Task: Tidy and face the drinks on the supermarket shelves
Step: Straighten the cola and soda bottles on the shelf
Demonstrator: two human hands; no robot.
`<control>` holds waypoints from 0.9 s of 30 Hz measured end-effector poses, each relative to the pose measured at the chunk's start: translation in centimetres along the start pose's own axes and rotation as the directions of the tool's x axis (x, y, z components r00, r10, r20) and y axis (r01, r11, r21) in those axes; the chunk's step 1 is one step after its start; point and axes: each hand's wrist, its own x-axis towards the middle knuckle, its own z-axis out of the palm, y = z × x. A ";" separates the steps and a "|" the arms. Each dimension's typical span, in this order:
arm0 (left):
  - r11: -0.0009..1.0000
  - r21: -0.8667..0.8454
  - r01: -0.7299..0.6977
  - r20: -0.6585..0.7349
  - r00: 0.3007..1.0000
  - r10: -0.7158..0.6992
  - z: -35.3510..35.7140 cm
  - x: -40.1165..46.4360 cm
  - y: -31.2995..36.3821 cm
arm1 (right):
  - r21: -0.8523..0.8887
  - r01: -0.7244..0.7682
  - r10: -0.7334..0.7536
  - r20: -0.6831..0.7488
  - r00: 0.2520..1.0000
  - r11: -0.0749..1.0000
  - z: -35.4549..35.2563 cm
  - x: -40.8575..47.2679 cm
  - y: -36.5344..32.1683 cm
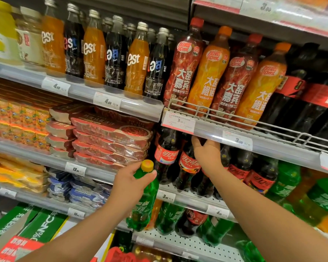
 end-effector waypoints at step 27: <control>0.940 0.212 -0.267 0.498 0.857 0.131 29.2 -11.4 3.1 | -0.013 0.085 -0.082 0.138 0.987 0.996 -22.1 -18.4 16.8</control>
